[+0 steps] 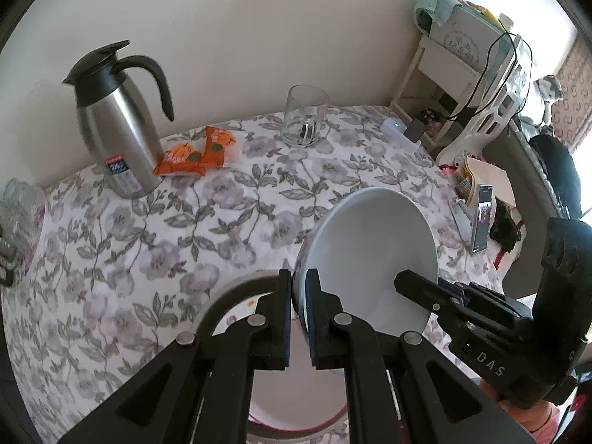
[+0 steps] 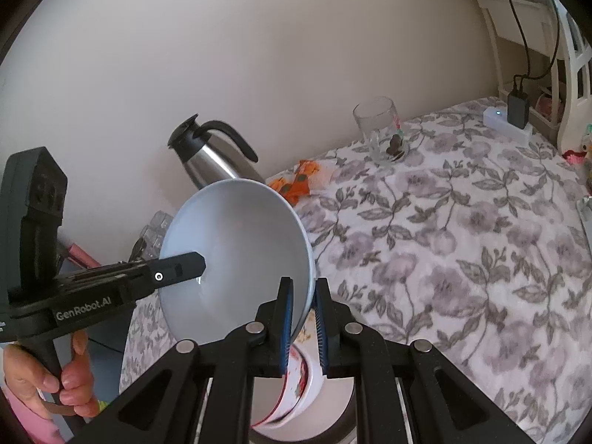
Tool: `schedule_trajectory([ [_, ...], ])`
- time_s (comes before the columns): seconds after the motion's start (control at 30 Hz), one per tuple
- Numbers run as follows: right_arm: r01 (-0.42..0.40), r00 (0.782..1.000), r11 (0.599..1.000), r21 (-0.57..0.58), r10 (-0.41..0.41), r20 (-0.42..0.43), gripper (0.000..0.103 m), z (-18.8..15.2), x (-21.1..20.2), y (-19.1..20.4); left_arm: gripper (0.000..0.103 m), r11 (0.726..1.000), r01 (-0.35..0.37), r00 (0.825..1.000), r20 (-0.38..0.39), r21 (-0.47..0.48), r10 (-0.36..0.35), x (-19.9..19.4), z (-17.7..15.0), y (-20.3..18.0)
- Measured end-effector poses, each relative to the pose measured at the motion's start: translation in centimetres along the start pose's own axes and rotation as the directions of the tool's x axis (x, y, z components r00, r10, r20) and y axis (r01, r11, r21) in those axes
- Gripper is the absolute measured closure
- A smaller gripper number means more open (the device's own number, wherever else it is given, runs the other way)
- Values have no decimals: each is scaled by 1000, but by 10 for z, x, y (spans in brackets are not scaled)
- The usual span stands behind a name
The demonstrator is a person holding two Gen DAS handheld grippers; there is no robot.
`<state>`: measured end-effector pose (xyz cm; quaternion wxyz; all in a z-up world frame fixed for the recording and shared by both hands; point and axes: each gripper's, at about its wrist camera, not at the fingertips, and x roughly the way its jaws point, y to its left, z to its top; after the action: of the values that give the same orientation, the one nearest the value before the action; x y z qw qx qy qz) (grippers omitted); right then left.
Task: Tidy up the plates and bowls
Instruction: 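Lift the white bowl on edge and carry it over the basin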
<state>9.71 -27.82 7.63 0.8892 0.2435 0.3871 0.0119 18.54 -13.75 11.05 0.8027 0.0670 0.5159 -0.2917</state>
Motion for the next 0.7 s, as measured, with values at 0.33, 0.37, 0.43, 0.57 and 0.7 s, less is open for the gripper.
schedule_trajectory([
  [0.33, 8, 1000, 999, -37, -9, -6, 90, -20, -8, 9, 96, 999, 19, 1000, 22, -48, -18, -9, -30, 5],
  [0.37, 10, 1000, 999, -42, -10, -7, 90, -21, -9, 11, 96, 999, 17, 999, 29, -50, -16, -11, -33, 5],
  [0.43, 14, 1000, 998, -54, -14, -8, 90, -24, -10, 14, 96, 998, 19, 999, 42, -61, -17, -13, -39, 6],
  [0.57, 13, 1000, 997, -73, -14, -17, 90, -28, -9, 19, 96, 991, 44, 997, 74, -122, -35, -16, -52, 16],
  [0.7, 6, 999, 996, -90, -9, -35, 90, -32, -4, 24, 96, 985, 57, 994, 99, -161, -42, -16, -65, 24],
])
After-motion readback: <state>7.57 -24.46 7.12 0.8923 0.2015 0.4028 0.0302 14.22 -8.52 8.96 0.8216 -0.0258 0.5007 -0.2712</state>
